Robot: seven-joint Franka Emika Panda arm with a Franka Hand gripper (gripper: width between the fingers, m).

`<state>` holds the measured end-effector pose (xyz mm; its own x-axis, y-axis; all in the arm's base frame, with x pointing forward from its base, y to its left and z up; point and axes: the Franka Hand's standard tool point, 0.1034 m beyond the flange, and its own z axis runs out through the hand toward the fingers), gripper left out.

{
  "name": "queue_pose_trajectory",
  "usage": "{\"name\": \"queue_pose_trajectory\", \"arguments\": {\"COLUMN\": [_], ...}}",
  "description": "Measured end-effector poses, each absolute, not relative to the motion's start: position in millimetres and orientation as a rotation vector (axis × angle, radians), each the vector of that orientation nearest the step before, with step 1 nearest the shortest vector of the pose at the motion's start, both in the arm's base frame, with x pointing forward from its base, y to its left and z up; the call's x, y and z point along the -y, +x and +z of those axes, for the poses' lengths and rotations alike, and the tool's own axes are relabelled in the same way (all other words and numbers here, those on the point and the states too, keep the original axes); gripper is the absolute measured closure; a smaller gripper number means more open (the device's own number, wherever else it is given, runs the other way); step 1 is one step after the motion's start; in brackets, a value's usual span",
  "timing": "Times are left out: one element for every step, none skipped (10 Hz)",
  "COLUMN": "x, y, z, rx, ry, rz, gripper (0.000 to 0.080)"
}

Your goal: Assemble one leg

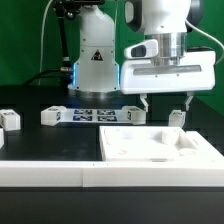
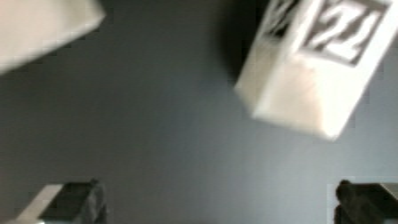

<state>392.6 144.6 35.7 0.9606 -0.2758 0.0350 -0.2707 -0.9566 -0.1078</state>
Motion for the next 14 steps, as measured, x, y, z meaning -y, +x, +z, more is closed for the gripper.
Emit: {"name": "queue_pose_trajectory", "arguments": {"x": [-147,-151,-150,-150,-148,-149,-146,-140,-137,-137,-138,-140,-141,-143], "y": [390,388,388,388,389,391,390,393,400,402,400,403,405,401], "z": [34.3,33.3,33.3,32.9,32.6,33.4,32.5,33.1,35.8,36.6,38.1,38.5,37.4,37.8], "rx": [-0.543,-0.592,-0.633,-0.605,-0.594,-0.583,-0.524,-0.495,-0.488,-0.486,-0.475,-0.48,-0.48,-0.476], "ry": [-2.985,-2.974,-2.964,-2.972,-2.976,-2.977,-2.993,-2.993,-2.979,-2.97,-2.953,-2.931,-2.917,-2.888], "rz": [-0.062,-0.054,-0.052,-0.041,-0.022,-0.028,0.02,0.152,0.24,0.302,0.432,0.529,0.584,0.708], "gripper": [0.0151,0.0151,0.0151,0.0151,0.0151,0.0151,0.0151,0.0151,0.0151,0.0151,0.0151,0.0151,0.0151,0.0151]}}
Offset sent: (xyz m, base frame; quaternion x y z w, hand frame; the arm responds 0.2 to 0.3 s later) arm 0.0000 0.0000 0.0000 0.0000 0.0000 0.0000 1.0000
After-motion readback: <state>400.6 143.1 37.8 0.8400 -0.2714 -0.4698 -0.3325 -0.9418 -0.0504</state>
